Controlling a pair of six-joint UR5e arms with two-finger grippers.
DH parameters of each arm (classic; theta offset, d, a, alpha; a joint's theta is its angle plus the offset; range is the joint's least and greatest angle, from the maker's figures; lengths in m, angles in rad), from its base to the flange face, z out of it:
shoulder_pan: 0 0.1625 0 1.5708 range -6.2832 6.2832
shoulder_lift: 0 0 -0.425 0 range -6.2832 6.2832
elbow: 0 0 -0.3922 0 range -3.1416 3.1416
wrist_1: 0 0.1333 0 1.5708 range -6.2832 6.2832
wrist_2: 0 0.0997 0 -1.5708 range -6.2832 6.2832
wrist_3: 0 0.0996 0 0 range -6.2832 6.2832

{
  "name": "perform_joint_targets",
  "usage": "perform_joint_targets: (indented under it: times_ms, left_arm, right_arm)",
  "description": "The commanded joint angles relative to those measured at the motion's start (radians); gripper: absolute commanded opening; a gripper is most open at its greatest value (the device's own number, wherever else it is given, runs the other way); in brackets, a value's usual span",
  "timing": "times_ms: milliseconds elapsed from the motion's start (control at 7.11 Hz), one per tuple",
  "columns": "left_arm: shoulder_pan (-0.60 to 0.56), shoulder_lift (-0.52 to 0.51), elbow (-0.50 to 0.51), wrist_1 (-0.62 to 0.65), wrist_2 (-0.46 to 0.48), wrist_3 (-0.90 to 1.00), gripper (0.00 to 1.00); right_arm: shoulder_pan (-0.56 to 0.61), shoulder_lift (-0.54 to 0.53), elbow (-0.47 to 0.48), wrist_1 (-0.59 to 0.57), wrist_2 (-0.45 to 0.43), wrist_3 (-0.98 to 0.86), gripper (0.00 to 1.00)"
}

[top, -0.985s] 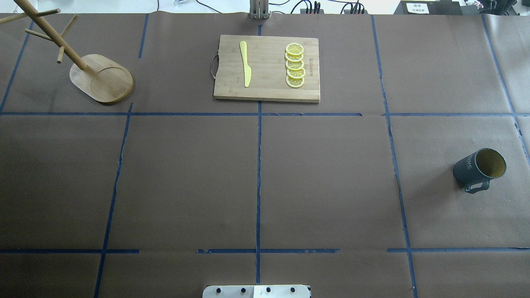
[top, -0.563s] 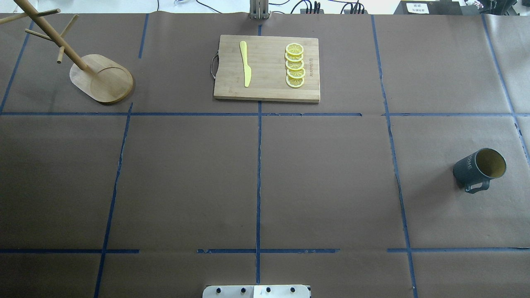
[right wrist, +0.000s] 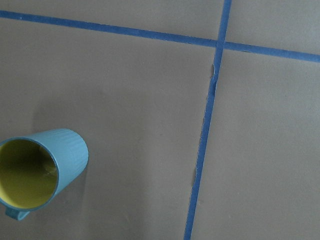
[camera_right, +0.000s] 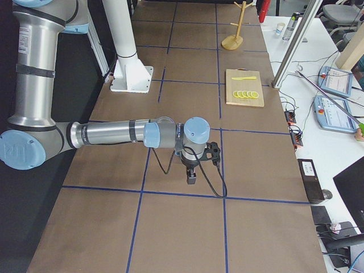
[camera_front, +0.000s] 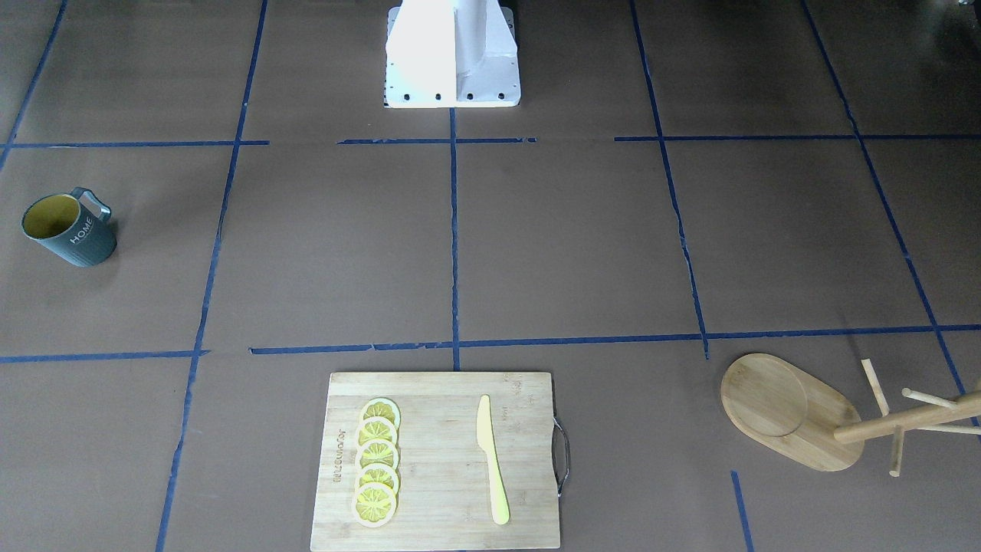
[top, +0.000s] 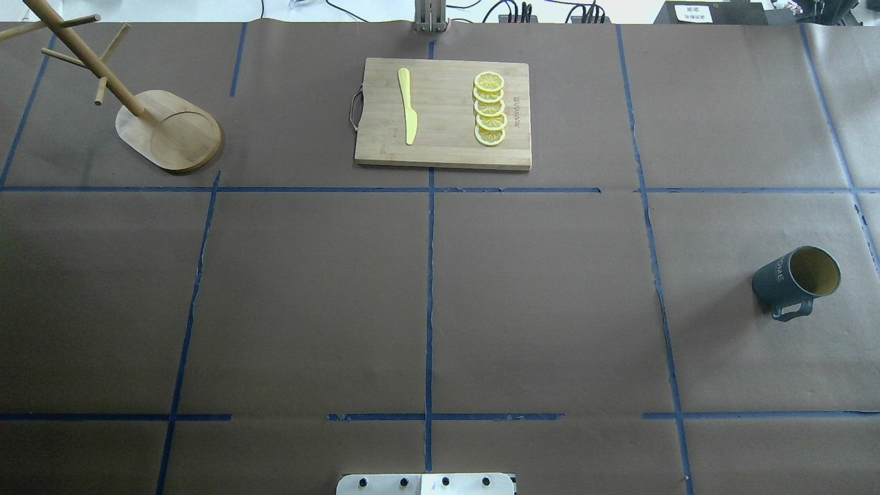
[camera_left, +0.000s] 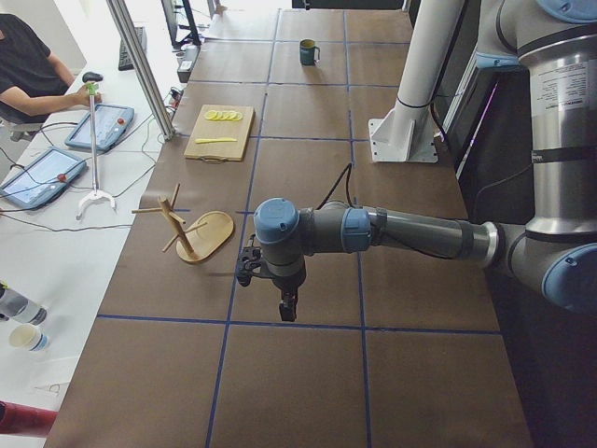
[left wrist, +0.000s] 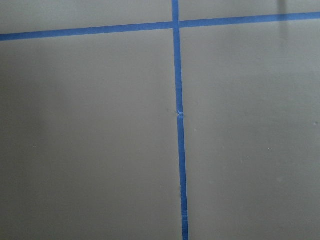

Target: Hang cup on storage rack

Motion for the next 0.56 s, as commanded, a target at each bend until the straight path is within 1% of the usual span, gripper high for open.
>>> perform_joint_targets:
  times_ms: [0, 141, 281, 422]
  left_arm:
    - [0.001, 0.000, -0.003, 0.000, -0.004, -0.001, 1.00]
    - [0.000, 0.000, -0.008, -0.010, -0.004, 0.008, 1.00]
    - [0.000, 0.000, -0.023, -0.014, -0.004, 0.009, 1.00]
    - [0.000, 0.000, -0.031, -0.014, -0.004, 0.011, 1.00]
  right_arm:
    - [-0.013, 0.000, -0.002, 0.000, 0.032, 0.023, 0.99]
    - [-0.062, 0.000, 0.005, 0.003, 0.040, 0.107, 0.99]
    - [-0.088, -0.005, 0.007, 0.087, 0.031, 0.172, 0.99]
    - [-0.131, -0.032, 0.005, 0.201, 0.011, 0.301, 0.98]
